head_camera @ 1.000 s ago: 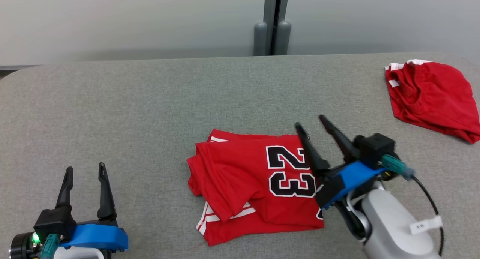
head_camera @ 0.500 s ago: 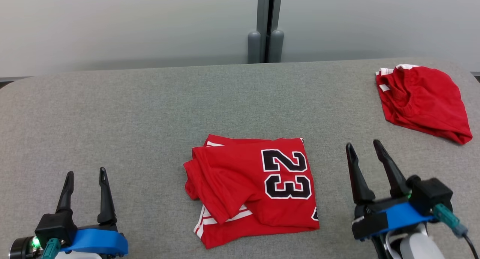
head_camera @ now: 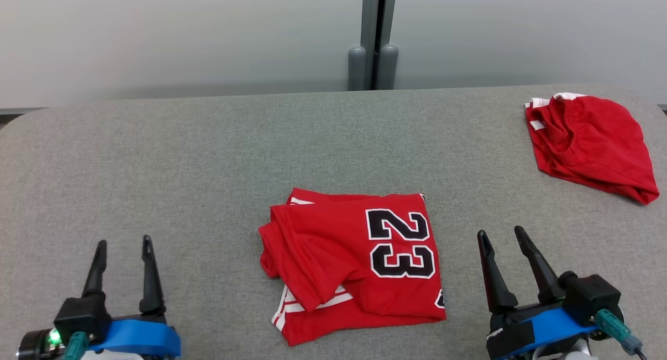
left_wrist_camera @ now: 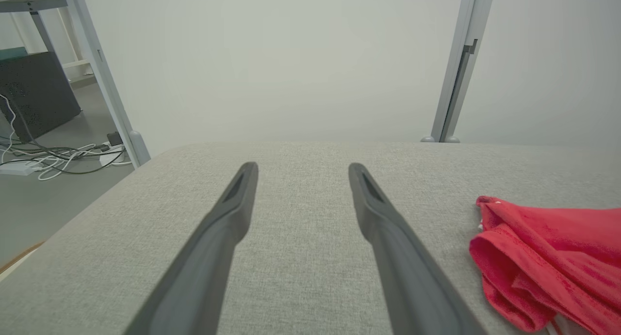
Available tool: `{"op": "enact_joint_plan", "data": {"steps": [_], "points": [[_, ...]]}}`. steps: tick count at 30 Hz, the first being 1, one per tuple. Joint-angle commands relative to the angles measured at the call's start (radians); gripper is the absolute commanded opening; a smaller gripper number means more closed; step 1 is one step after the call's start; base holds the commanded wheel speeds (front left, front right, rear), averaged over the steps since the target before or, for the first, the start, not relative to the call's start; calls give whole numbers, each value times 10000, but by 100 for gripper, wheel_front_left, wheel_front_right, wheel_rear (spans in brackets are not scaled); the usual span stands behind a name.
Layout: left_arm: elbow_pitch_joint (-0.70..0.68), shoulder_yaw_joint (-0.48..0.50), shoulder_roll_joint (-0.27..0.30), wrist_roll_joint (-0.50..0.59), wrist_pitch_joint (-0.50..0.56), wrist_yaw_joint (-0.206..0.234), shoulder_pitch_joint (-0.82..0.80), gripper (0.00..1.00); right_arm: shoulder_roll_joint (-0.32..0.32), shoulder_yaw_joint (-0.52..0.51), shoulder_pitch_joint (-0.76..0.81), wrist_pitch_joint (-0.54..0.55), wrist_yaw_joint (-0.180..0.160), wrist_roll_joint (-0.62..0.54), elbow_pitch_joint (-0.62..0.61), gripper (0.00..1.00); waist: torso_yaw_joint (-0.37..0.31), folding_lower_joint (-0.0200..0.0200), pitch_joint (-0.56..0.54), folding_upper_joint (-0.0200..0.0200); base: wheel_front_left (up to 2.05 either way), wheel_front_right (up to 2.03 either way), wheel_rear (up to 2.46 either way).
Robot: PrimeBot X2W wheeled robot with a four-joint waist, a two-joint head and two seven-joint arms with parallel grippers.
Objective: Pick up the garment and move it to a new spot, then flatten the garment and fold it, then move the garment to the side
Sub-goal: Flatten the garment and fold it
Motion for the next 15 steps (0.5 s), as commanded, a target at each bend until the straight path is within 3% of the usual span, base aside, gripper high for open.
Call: {"op": "enact_joint_plan", "data": {"steps": [1, 7, 15], "points": [[1, -192, 25, 42, -47, -44, 53, 100, 6, 15, -40, 1, 2, 5, 35, 100, 3, 0, -16, 0, 0, 0, 0], [111, -1235, -75, -215, -47, -196, 98, 100, 5, 2, -124, 1, 2, -36, 117, 100, 32, 0, -55, 0, 0, 0, 0], [713, -3468, -99, -548, -47, -265, 141, 100, 4, 49, -211, 1, 2, 3, 221, 100, -67, 0, -77, 0, 0, 0, 0]]}}
